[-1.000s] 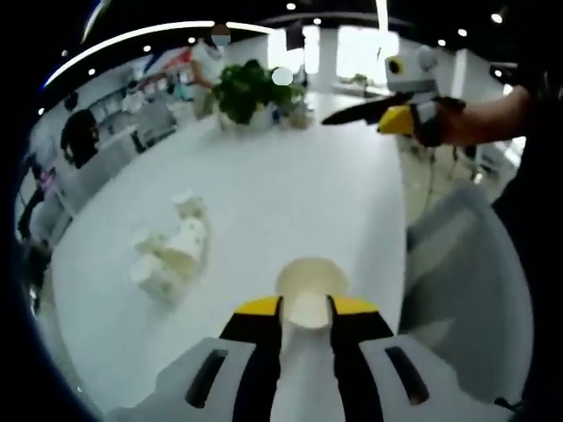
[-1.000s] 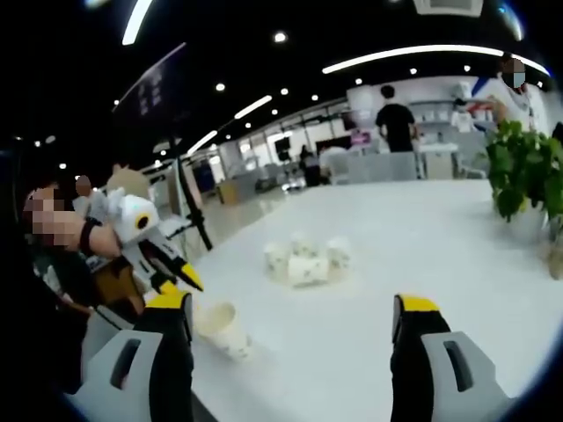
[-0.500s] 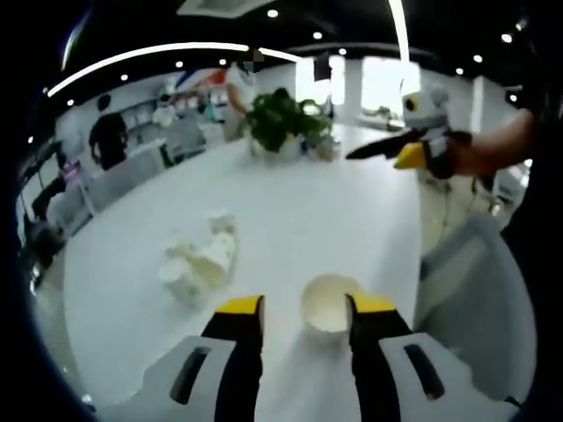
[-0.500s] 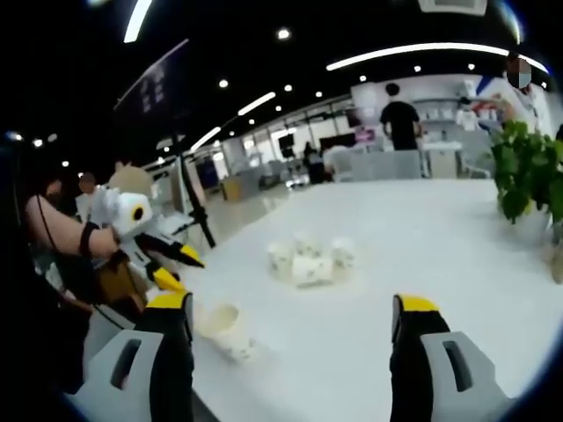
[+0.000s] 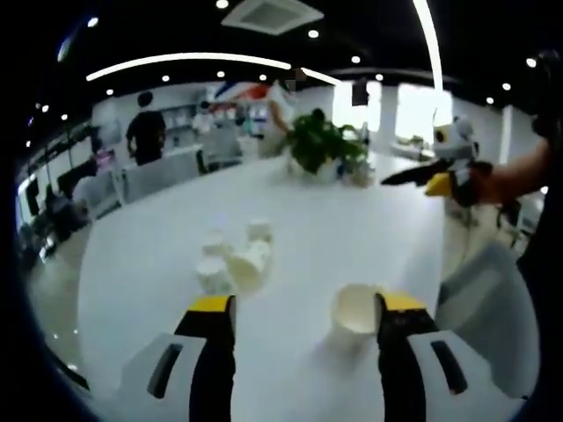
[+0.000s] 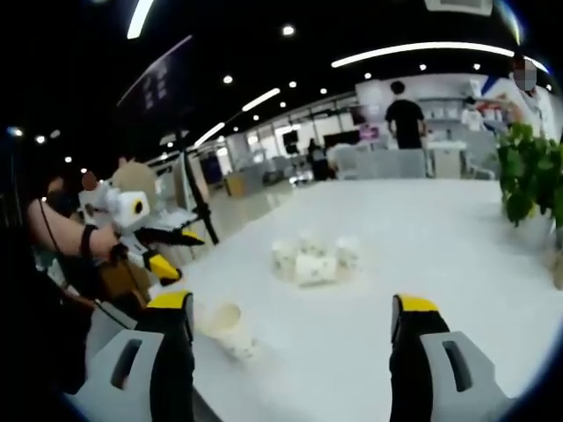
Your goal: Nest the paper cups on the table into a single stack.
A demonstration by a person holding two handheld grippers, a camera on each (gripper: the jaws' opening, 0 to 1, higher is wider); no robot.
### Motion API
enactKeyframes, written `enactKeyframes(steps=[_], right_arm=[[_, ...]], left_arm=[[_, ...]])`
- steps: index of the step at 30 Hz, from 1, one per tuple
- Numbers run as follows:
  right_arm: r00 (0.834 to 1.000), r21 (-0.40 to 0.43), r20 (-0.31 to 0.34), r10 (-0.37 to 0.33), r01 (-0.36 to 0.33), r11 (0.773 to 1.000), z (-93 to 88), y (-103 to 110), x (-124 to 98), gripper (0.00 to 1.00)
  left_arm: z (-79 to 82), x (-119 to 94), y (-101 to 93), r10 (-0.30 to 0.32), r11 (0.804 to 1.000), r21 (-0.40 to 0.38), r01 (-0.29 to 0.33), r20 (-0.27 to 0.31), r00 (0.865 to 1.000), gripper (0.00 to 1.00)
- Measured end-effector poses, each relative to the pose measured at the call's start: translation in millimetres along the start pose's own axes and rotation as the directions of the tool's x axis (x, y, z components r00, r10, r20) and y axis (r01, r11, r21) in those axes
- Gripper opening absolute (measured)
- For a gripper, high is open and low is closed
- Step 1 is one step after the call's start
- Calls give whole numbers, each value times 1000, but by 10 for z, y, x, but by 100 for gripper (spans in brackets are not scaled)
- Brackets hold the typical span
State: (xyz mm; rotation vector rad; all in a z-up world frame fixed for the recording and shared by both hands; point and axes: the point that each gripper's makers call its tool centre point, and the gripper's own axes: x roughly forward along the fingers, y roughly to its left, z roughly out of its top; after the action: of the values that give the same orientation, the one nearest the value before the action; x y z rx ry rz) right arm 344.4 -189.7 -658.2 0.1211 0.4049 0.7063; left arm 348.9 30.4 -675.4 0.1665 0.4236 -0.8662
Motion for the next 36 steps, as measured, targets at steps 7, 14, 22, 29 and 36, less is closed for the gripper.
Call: enactKeyframes(steps=[7, 14, 22, 29, 36], right_arm=[[1000, -5, -12, 0, 0, 1000, -5, 13, -36, 91], [1000, -5, -25, -2, 2, 1000, -5, 17, -48, 90], [999, -29, -36, 0, -1, 1000, 63, 21, -6, 90], [999, -43, -35, 5, -7, 999, 147, -55, 98, 90], [999, -90, -42, 1, -5, 996, 299, -263, 365, 88]], left_arm=[[83, -60, 92, 39, 999, -25, -38, 54, 998, 82], [6, -106, 156, 62, 995, -87, -57, 60, 996, 97], [-9, -179, 228, 90, 992, -98, -82, 86, 992, 98], [20, -187, 241, 100, 991, -101, -90, 101, 990, 98], [62, -169, 256, 102, 991, -102, -92, 104, 989, 97]])
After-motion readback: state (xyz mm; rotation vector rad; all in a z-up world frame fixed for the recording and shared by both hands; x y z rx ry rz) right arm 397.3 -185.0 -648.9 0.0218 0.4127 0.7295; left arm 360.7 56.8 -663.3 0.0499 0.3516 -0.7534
